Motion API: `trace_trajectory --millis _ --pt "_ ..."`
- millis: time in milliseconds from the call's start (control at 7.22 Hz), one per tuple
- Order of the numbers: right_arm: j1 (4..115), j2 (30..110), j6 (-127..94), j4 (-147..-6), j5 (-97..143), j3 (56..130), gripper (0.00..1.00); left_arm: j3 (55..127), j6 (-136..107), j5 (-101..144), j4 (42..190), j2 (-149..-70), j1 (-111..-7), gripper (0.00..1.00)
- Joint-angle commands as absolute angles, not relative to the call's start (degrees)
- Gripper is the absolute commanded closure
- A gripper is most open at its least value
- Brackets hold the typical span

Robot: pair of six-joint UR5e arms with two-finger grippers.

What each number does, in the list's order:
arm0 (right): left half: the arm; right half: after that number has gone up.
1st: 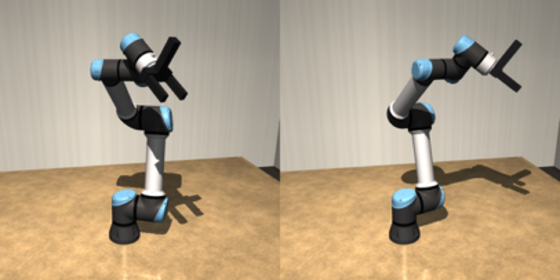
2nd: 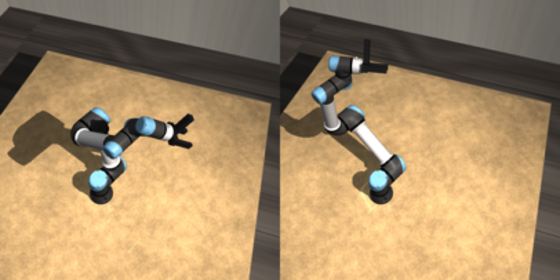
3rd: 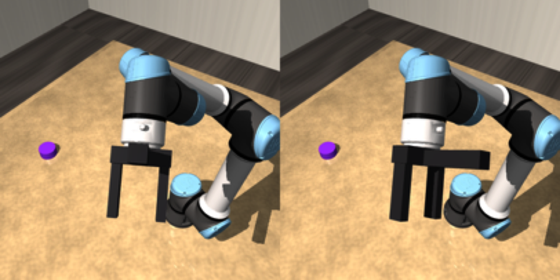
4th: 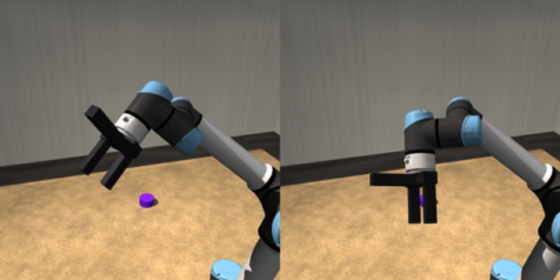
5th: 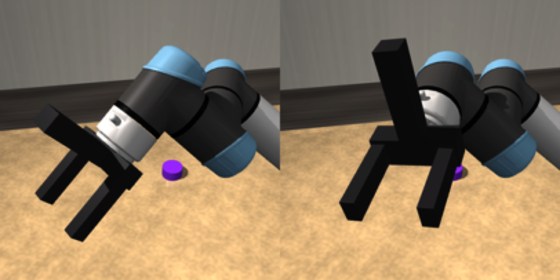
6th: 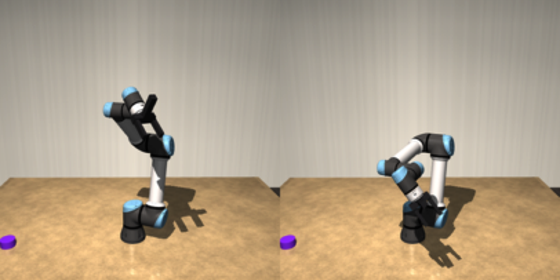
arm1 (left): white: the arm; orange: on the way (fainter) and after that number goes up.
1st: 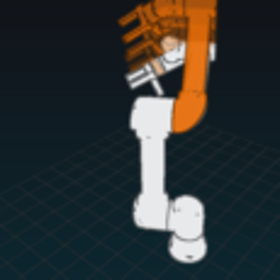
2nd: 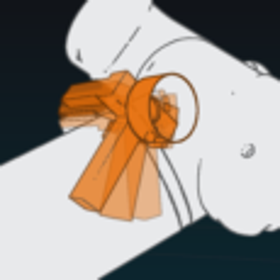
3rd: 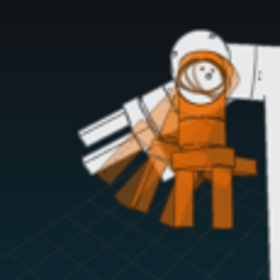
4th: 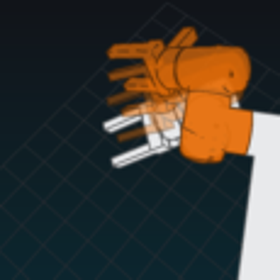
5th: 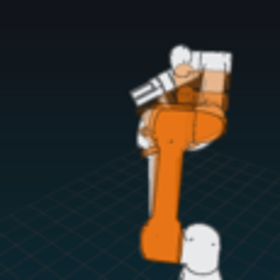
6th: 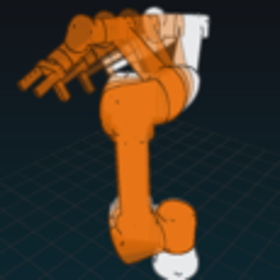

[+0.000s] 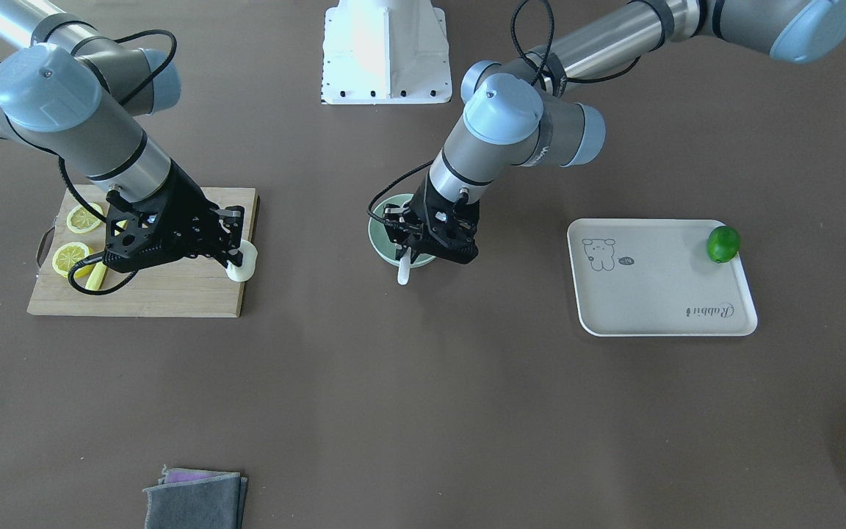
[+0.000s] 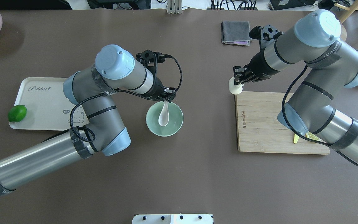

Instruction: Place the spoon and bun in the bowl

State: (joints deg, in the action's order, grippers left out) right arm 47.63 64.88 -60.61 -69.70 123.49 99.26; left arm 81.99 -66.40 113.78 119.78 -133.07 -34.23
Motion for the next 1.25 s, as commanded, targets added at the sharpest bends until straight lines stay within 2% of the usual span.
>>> trace_trajectory --millis 0,138,277,554,692,831,1108 --pt "47.64 64.69 -61.7 -69.7 123.49 99.67 1.0 82.35 -67.41 113.82 119.71 -132.89 -33.75 1.0" --pt "47.64 64.69 -61.7 -69.7 123.49 99.67 1.0 82.79 -67.33 113.82 119.62 -132.8 -33.75 0.68" --pt "47.64 64.69 -61.79 -69.7 123.49 99.75 1.0 83.66 -66.54 113.73 119.79 -132.54 -33.75 0.03" --pt "46.85 62.86 -64.14 -69.7 123.4 99.76 1.0 87.08 -65.84 113.73 118.49 -131.4 -35.49 0.02" --pt "45.02 60.23 -68.34 -69.78 122.79 99.49 1.0 87.97 -57.04 113.64 116.04 -130.79 -39.08 0.02" --pt "42.91 58.81 -69.6 -69.79 120.52 99.23 1.0 90.85 -48.25 113.56 114.28 -126.43 -43.2 0.02" --pt "39.91 53.64 -71.37 -73.01 116.65 97.39 1.0 91.49 -39.58 111.81 111.46 -121.57 -52.07 0.02"
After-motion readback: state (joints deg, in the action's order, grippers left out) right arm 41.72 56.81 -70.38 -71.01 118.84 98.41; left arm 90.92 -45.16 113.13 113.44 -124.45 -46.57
